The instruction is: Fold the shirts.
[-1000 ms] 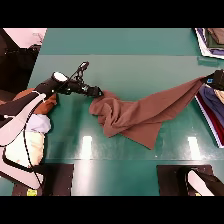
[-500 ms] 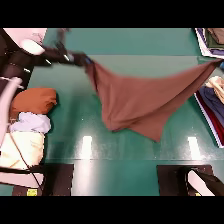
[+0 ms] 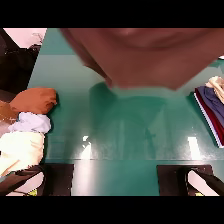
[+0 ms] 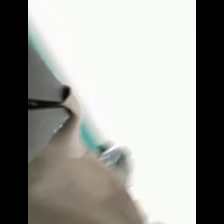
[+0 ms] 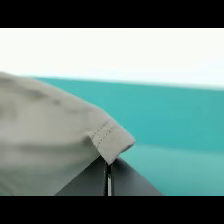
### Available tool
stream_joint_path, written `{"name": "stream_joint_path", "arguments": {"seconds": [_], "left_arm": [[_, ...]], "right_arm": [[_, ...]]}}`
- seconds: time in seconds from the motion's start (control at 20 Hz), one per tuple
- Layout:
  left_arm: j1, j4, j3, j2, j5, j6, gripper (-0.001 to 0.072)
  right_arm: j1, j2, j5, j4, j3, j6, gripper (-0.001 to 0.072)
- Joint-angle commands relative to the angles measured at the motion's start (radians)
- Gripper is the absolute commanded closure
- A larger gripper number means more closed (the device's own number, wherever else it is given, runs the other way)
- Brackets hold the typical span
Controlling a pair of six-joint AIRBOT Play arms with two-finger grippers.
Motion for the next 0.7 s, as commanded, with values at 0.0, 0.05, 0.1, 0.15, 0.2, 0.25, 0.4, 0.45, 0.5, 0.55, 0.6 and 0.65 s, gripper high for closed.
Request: {"name": "stream_joint_path", "arguments": {"seconds": [0.0, 0.05, 0.1, 0.15, 0.2, 0.25, 0.4, 0.45, 0.5, 0.55, 0.6, 0.65], "left_arm": [[0.005, 0.045, 0.032, 0.135, 0.1, -0.002, 0.0677], [0.005, 0.045, 0.032, 0.161, 0.126, -0.002, 0.0678], [0.005, 0.045, 0.032, 0.176, 0.143, -0.001, 0.0678], [0.005, 0.046, 0.04, 0.188, 0.149, -0.001, 0.0678], [0.005, 0.054, 0.054, 0.188, 0.148, -0.001, 0.0678], [0.005, 0.066, 0.062, 0.185, 0.15, -0.002, 0.0678], [0.005, 0.135, 0.058, 0.126, 0.138, -0.06, 0.0678], [0.005, 0.14, 0.058, 0.081, 0.113, -0.073, 0.0677], [0.005, 0.141, 0.058, 0.028, 0.084, -0.092, 0.0677], [0.005, 0.138, 0.058, -0.028, 0.052, -0.105, 0.0677], [0.005, 0.138, 0.058, -0.089, 0.015, -0.124, 0.0677], [0.005, 0.138, 0.057, -0.163, -0.023, -0.142, 0.0677]], "right_arm": [[-0.002, 0.006, 0.019, -0.01, 0.133, -0.01, 0.0696], [-0.011, 0.027, 0.003, -0.01, 0.125, -0.012, 0.0696], [-0.026, 0.06, -0.017, -0.01, 0.095, -0.012, 0.0696], [-0.048, 0.094, -0.034, -0.01, 0.055, -0.012, 0.0696], [-0.075, 0.124, -0.04, -0.009, 0.018, -0.012, 0.0696], [-0.108, 0.15, -0.038, -0.008, -0.017, -0.012, 0.0697], [-0.16, 0.165, 0.0, -0.005, -0.098, -0.011, 0.0697], [-0.159, 0.147, 0.026, -0.006, -0.114, -0.011, 0.0697], [-0.159, 0.117, 0.061, 0.0, -0.126, -0.01, 0.0697], [-0.15, 0.077, 0.099, 0.001, -0.133, -0.009, 0.0697], [-0.129, 0.033, 0.124, -0.002, -0.14, -0.009, 0.0697], [-0.101, -0.02, 0.135, -0.003, -0.15, -0.009, 0.0697]]}}
